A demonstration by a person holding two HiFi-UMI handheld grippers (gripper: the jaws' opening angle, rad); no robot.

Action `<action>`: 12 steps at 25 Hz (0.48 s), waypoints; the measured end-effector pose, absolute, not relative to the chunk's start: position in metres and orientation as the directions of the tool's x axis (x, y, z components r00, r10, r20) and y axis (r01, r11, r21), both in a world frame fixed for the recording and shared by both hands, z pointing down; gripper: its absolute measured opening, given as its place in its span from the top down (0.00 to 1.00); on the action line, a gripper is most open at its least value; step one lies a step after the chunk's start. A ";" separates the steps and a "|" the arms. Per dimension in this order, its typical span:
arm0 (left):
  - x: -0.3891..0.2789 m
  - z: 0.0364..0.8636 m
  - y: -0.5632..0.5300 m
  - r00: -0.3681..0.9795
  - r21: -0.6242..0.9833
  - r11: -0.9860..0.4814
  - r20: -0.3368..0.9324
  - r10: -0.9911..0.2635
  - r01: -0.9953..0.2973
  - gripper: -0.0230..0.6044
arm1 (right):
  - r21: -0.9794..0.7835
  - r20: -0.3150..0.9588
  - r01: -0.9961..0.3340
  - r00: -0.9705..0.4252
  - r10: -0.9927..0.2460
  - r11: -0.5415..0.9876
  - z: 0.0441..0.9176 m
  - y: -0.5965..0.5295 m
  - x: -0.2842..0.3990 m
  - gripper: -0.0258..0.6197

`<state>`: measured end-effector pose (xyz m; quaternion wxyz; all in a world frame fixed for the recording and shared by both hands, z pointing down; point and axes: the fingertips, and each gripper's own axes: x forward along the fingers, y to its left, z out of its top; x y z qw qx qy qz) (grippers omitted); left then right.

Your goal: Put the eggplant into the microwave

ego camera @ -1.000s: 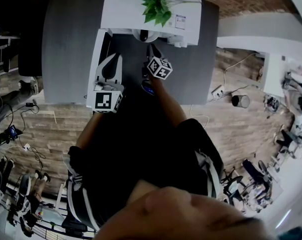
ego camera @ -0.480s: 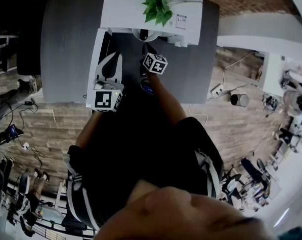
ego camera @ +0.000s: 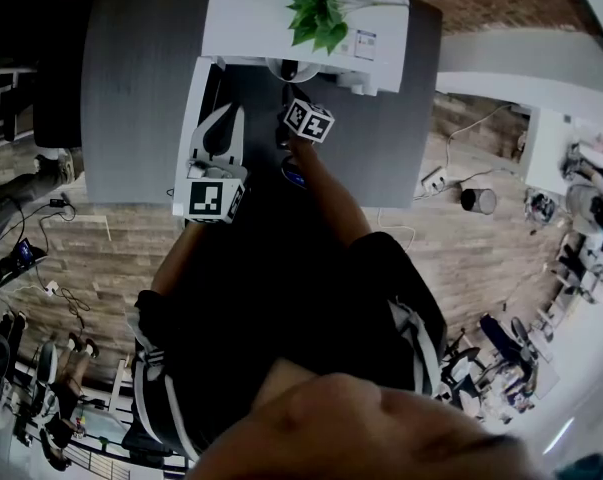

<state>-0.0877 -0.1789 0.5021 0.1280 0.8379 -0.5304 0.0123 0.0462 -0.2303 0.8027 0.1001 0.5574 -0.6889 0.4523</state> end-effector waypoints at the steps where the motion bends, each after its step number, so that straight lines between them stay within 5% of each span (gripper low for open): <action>1: -0.087 0.503 -0.180 0.438 0.199 -0.407 0.155 -0.885 -0.892 0.90 | -0.516 0.642 -0.856 -0.358 -0.678 -0.037 0.804 -0.231 0.046 0.90; 12: -0.089 0.508 -0.185 0.431 0.195 -0.398 0.170 -0.886 -0.896 0.90 | -0.560 0.625 -0.825 -0.361 -0.692 -0.076 0.806 -0.250 0.046 0.90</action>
